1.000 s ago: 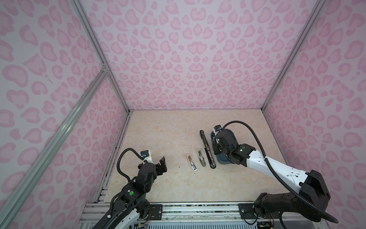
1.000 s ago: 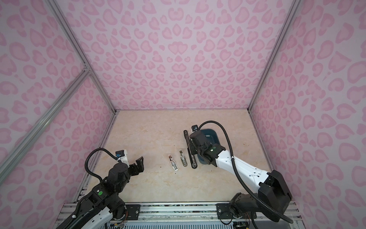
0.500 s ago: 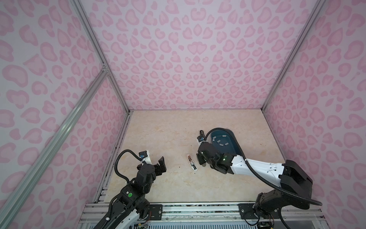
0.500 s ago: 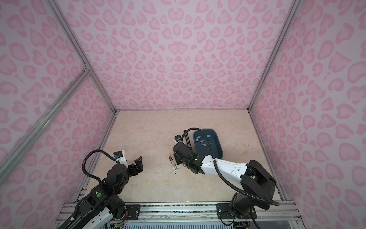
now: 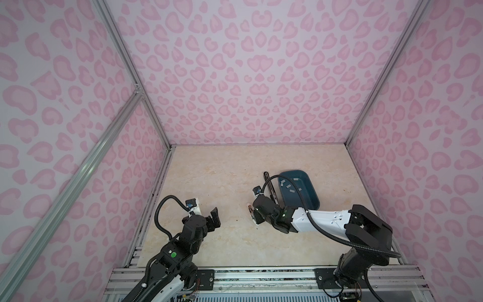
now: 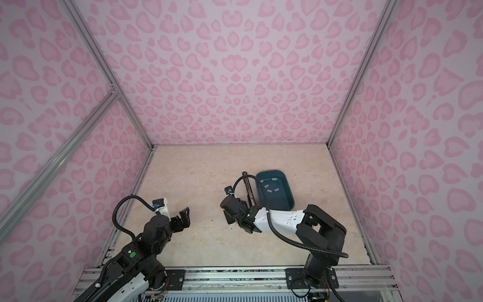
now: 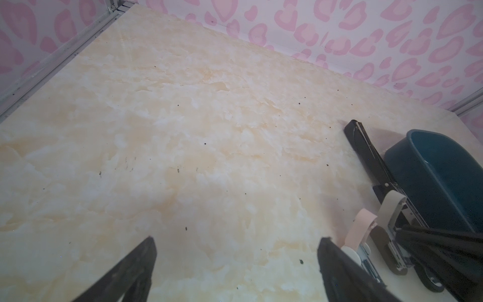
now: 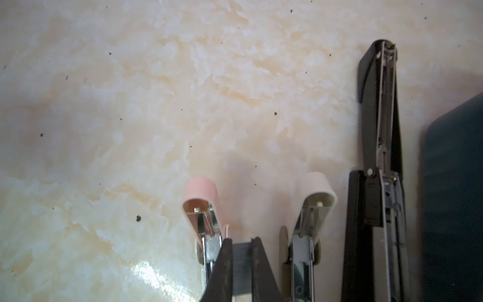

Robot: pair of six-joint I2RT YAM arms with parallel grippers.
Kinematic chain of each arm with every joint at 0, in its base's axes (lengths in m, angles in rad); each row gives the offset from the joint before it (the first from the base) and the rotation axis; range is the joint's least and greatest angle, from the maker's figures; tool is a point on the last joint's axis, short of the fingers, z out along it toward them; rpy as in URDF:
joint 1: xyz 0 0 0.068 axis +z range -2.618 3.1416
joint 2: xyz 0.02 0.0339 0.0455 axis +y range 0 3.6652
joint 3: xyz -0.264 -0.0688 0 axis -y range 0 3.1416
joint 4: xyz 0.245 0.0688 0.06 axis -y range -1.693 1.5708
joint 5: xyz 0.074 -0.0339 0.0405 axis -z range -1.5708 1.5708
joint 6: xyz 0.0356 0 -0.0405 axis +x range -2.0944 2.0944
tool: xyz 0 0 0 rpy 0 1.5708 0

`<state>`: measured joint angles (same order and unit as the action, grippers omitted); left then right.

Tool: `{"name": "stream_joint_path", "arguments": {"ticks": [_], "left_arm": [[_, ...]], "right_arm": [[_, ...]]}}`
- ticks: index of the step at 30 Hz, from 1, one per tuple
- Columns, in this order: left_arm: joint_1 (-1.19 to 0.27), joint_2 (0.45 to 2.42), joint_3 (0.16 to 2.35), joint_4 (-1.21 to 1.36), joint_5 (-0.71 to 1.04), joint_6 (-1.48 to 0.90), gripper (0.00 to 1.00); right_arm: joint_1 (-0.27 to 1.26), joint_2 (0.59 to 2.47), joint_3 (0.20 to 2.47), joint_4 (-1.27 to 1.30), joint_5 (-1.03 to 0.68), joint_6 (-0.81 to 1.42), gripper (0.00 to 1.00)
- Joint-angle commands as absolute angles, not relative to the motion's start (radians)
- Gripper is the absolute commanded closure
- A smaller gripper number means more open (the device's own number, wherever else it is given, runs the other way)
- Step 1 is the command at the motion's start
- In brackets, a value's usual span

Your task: Load the staples into the stapler

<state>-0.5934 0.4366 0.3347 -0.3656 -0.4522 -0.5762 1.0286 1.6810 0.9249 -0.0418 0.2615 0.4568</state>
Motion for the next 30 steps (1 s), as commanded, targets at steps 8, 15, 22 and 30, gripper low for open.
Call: {"name": "stream_joint_path", "arguments": {"ticks": [8, 15, 22, 30], "left_arm": [[-0.594, 0.448, 0.345, -0.353, -0.454, -0.578, 0.03], [-0.594, 0.448, 0.342, -0.351, -0.452, -0.578, 0.03], [-0.594, 0.452, 0.345, -0.347, -0.454, -0.577, 0.03], [-0.595, 0.468, 0.348, -0.345, -0.451, -0.577, 0.03]], "right_arm": [[1.064, 1.732, 0.933, 0.0, 0.33, 0.477, 0.98], [1.072, 1.724, 0.927, 0.002, 0.334, 0.484, 0.98], [1.118, 1.684, 0.887, 0.013, 0.352, 0.521, 0.99], [1.138, 1.694, 0.895, 0.006, 0.382, 0.523, 0.99]]}}
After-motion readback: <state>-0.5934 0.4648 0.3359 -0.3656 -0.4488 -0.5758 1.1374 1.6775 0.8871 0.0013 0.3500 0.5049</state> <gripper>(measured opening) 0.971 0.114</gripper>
